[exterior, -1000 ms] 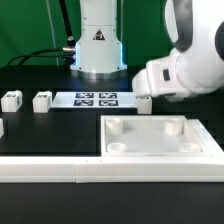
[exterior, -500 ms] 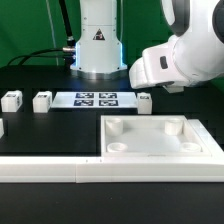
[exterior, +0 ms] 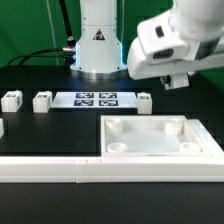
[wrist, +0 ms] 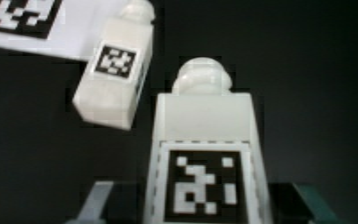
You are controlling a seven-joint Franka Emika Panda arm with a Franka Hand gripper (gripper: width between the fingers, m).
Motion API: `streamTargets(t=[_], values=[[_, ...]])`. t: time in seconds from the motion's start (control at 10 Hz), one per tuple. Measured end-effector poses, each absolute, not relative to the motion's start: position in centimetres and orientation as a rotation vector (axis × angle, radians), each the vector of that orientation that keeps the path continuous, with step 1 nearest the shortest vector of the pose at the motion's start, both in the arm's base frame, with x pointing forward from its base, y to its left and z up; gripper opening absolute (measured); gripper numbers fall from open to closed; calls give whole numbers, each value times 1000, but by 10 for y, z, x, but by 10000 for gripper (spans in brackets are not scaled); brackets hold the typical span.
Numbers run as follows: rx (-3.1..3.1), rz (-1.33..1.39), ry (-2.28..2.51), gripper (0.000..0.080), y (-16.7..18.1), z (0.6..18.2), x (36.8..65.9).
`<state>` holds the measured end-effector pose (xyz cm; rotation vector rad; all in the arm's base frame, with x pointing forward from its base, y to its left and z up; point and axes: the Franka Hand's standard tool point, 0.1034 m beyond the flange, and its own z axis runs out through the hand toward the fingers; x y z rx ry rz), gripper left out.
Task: Assemble square table
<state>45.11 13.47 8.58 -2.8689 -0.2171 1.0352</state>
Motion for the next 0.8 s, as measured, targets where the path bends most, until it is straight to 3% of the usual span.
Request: streamTargets(t=[0.2,0.8], values=[[-2898,912,-212,290,130,102,471],[-3027,260,-214,290,121,99,493]])
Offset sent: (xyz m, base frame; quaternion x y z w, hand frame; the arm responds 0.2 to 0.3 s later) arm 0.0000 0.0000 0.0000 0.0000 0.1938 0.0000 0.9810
